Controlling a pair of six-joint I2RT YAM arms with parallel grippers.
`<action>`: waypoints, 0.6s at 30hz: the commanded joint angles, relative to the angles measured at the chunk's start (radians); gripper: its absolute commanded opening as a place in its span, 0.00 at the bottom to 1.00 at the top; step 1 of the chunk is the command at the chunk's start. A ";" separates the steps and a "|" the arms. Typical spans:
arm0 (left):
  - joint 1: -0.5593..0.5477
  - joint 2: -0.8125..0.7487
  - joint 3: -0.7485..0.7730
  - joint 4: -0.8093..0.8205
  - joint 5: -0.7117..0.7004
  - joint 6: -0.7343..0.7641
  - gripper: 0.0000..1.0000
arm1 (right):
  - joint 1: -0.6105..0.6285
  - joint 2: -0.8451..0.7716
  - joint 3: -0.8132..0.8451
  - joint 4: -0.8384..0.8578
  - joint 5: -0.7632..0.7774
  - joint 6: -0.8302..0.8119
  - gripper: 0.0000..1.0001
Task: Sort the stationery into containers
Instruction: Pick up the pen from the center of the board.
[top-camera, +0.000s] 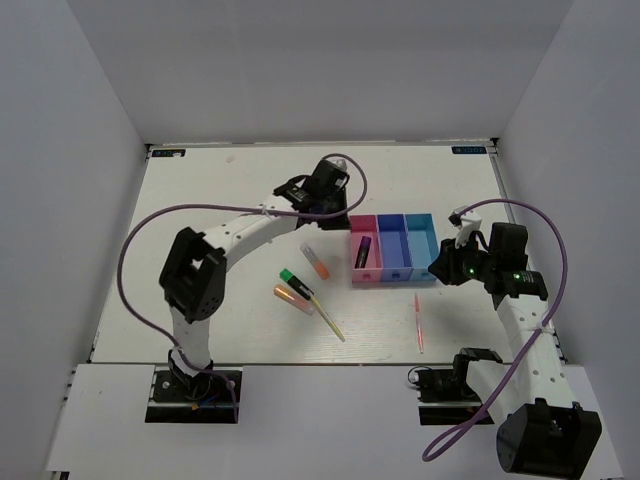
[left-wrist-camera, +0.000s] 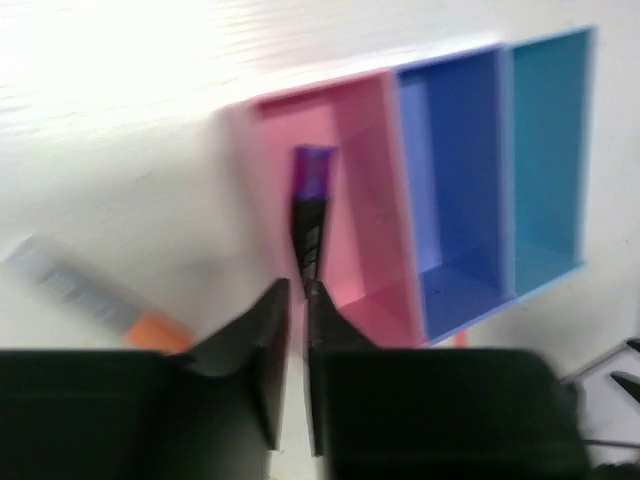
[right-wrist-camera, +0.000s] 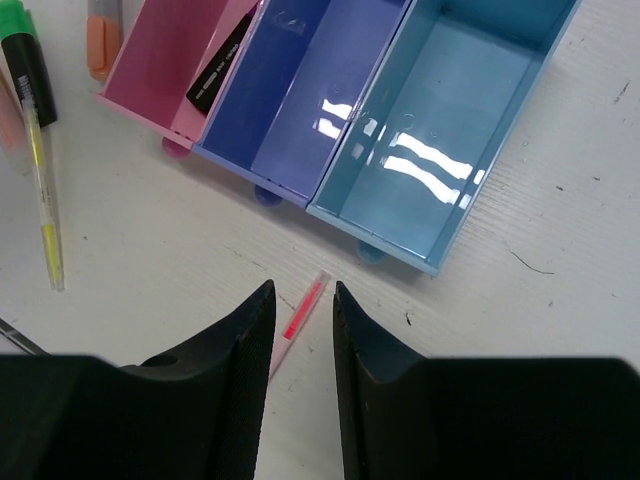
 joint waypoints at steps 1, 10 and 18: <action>0.015 -0.155 -0.067 -0.166 -0.253 -0.040 0.30 | -0.003 -0.003 0.015 0.027 0.004 -0.001 0.33; 0.068 -0.049 -0.068 -0.306 -0.206 -0.156 0.48 | -0.005 0.000 0.015 0.030 0.016 0.003 0.33; 0.072 -0.109 -0.172 -0.491 -0.324 -0.360 0.47 | -0.009 0.002 0.011 0.034 0.016 0.001 0.33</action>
